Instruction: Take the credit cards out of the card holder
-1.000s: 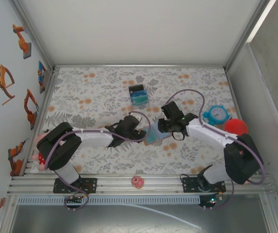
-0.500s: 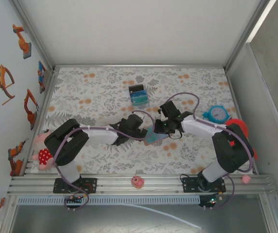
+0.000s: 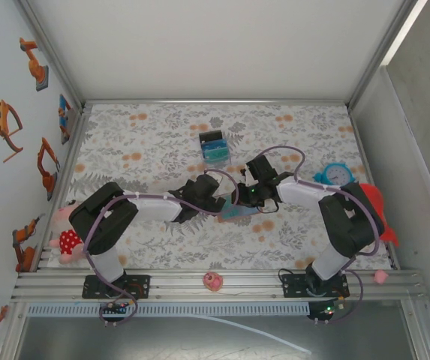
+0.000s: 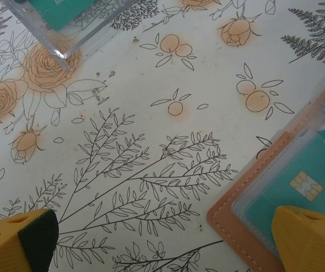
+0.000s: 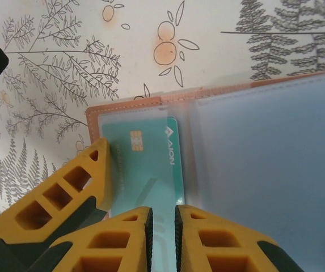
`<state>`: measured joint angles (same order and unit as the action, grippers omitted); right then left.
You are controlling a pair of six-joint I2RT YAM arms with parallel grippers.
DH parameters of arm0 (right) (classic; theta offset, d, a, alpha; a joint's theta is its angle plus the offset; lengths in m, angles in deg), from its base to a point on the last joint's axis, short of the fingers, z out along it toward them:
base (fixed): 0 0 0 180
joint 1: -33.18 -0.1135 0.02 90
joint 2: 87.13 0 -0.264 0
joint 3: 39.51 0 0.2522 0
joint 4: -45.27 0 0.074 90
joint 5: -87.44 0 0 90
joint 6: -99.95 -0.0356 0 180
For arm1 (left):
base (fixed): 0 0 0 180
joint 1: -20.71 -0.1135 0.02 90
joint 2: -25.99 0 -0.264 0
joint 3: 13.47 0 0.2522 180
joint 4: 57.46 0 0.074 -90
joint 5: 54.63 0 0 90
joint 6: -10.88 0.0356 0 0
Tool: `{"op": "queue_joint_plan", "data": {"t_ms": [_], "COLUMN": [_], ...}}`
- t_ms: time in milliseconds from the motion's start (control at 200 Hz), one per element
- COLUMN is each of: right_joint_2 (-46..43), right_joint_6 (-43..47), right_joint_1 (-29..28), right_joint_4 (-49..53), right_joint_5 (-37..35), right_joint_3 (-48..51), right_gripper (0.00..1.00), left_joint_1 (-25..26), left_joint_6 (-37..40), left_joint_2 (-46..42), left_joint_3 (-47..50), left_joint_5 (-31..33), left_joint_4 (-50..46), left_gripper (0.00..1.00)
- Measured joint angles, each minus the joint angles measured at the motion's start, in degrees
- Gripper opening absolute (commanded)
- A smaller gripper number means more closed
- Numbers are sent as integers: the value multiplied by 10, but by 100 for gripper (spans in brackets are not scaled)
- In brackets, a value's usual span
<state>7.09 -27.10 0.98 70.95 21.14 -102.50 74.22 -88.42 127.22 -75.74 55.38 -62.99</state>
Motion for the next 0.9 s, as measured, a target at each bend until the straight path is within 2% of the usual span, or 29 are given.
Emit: {"op": "queue_joint_plan", "data": {"t_ms": [756,896], "right_joint_2": [22,24], "right_joint_6": [-20,-33], "right_joint_1": [7,13], "right_joint_4": [-39,-68], "right_joint_5": [13,34], "right_joint_3": [24,37], "right_gripper": [18,15], "left_joint_1": [0,0], "left_joint_6": [13,13], "left_joint_2": [2,3], "left_joint_3": [-1,-3], "left_joint_5": [2,6], "left_joint_4": [2,1], "left_gripper": [97,97]}}
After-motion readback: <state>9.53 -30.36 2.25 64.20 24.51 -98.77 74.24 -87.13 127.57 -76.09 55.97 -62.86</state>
